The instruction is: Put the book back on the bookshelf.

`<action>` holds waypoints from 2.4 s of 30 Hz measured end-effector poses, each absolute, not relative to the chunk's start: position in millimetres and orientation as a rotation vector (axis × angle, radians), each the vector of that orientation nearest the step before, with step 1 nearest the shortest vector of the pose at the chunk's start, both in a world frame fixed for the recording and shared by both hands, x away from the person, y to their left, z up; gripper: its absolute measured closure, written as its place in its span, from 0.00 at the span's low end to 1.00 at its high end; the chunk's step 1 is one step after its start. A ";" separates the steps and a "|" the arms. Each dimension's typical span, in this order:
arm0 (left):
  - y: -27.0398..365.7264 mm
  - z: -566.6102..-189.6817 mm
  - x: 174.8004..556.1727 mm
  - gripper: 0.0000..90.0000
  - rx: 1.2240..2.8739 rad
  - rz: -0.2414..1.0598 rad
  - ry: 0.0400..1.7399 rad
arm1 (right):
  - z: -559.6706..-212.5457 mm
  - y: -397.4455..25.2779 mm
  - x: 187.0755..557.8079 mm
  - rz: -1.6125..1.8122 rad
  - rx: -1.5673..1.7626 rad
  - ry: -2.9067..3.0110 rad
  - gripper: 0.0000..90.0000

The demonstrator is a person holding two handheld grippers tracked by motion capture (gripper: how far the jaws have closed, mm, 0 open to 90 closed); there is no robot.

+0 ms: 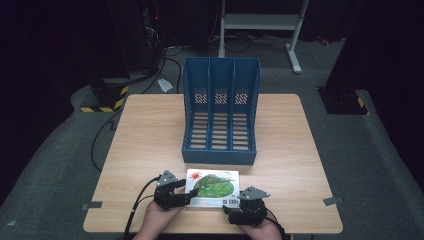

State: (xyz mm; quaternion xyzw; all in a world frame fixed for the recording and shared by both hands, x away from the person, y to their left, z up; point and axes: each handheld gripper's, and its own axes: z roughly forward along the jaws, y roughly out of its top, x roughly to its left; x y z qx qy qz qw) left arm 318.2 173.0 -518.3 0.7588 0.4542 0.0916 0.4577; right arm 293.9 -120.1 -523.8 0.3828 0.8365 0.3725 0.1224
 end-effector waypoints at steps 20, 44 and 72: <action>176.3 -496.2 308.3 0.39 1.806 0.283 0.997 | -524.5 -117.3 291.3 1.041 1.065 2.450 0.18; 169.7 -510.8 320.4 0.45 1.863 0.097 1.040 | -524.0 -120.3 291.2 1.065 1.092 2.433 0.23; 178.0 -506.2 312.1 0.71 1.880 0.164 0.873 | -495.1 -134.7 322.3 1.261 1.181 2.300 0.46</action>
